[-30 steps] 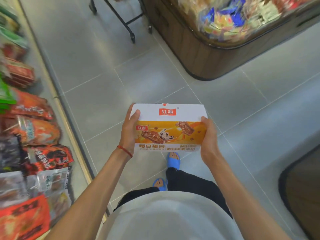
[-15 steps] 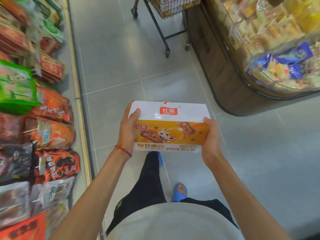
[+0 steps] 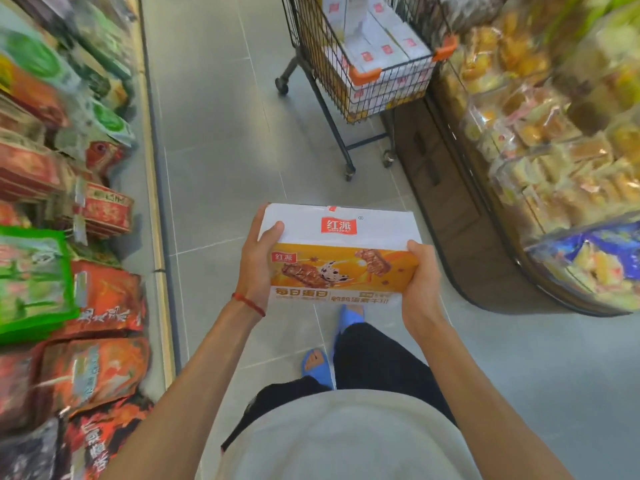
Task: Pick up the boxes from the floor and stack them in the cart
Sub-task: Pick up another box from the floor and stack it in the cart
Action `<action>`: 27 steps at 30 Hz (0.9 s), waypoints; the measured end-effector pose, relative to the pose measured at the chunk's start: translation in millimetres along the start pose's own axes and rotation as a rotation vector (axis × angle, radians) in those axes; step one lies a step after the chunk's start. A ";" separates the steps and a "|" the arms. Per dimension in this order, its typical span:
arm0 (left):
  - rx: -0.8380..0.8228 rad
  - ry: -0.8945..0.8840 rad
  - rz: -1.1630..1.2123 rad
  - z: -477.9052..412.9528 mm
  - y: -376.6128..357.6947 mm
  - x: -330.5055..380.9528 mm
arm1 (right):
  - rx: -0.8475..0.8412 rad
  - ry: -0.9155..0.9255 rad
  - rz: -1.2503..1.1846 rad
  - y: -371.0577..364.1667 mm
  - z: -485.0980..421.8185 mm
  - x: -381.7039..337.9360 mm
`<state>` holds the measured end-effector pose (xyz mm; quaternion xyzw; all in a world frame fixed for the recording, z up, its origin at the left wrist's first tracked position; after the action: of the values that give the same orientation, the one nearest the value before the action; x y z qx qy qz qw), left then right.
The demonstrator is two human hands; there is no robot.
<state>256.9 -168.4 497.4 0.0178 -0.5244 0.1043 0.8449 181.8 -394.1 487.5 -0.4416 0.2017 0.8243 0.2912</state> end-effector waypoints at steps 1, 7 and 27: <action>0.001 0.000 0.002 -18.9 -5.2 8.7 | 0.000 0.000 0.002 -14.3 -13.9 -10.4; 0.022 -0.035 0.019 -139.8 -49.7 64.6 | -0.050 0.026 -0.014 -98.2 -113.1 -75.9; -0.168 -0.097 -0.130 -517.8 -171.6 280.5 | 0.111 0.050 -0.198 -357.9 -371.3 -268.5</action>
<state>867.4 -219.8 527.9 -0.0141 -0.5691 0.0041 0.8221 762.4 -426.0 491.3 -0.4631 0.2096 0.7678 0.3899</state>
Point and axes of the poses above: each hand's wrist, its own z-axis away from the middle knuckle, its own y-axis out of the back of the hand, x = y × z, the point moved 5 cm from there along -z, towards the middle knuckle, and after that the axes turned 13 degrees about x, right-handed, at the moved point
